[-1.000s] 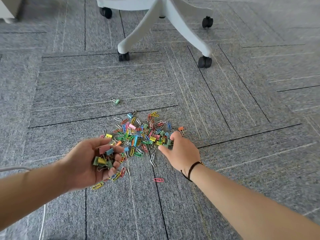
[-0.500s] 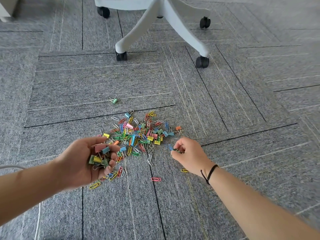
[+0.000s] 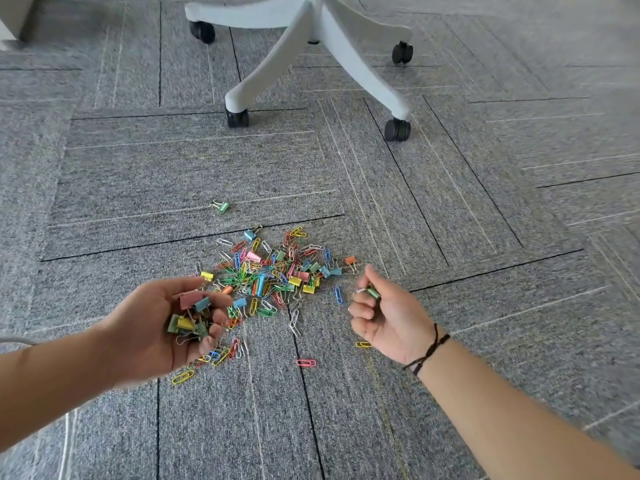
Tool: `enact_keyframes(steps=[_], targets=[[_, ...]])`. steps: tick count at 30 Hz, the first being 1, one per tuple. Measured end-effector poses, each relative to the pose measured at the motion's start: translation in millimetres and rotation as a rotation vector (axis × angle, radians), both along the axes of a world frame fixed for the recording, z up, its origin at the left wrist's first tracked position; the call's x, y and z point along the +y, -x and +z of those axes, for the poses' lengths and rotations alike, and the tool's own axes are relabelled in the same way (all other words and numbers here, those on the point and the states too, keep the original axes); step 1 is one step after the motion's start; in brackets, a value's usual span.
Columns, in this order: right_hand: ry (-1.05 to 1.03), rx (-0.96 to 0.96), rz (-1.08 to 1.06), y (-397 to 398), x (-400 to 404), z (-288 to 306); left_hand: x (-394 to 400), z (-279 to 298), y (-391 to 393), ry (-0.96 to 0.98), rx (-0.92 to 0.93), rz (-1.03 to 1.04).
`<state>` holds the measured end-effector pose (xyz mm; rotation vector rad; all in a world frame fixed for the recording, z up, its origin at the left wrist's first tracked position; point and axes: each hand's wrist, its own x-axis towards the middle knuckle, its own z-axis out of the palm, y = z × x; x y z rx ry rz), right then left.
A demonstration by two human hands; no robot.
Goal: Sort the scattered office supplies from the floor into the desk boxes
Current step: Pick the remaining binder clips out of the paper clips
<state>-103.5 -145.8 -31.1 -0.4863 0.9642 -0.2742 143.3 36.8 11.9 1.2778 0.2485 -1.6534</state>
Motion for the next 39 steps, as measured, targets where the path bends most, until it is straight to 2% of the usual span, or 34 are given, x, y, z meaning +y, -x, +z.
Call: enact_keyframes(steps=[2, 5, 10, 13, 16, 18, 23, 25, 27, 34, 39], targets=[[-0.153, -0.194, -0.061, 1, 2, 6, -1, 0, 0, 0.0, 0.002, 0.001], [-0.181, -0.304, -0.056, -2, 3, 10, -2, -1, 1, -0.001, 0.0, -0.004], [-0.189, -0.307, -0.064, -7, 4, 10, -3, 0, 0, 0.01, 0.003, -0.017], [-0.176, -0.216, -0.053, -11, 5, 10, -1, 0, -2, 0.011, 0.002, -0.016], [-0.018, 0.016, 0.068, -20, 3, 8, 0, -1, -3, 0.011, 0.003, -0.019], [0.187, 0.206, 0.169, -27, 1, 2, 0, -2, -3, 0.009, 0.001, -0.022], [1.033, 0.6, 0.576, -43, -5, -9, 0, -4, -5, -0.004, -0.01, -0.027], [1.239, 0.662, 0.668, -46, -7, -14, 0, -5, -5, -0.01, -0.008, -0.025], [1.332, 0.715, 0.721, -47, -5, -17, 0, -6, -5, -0.012, 0.001, -0.019], [1.457, 0.82, 0.779, -53, 11, -23, 0, -7, -6, -0.007, 0.017, -0.015], [1.456, 0.861, 0.812, -57, 8, -24, -2, -7, -4, -0.004, 0.037, -0.019]])
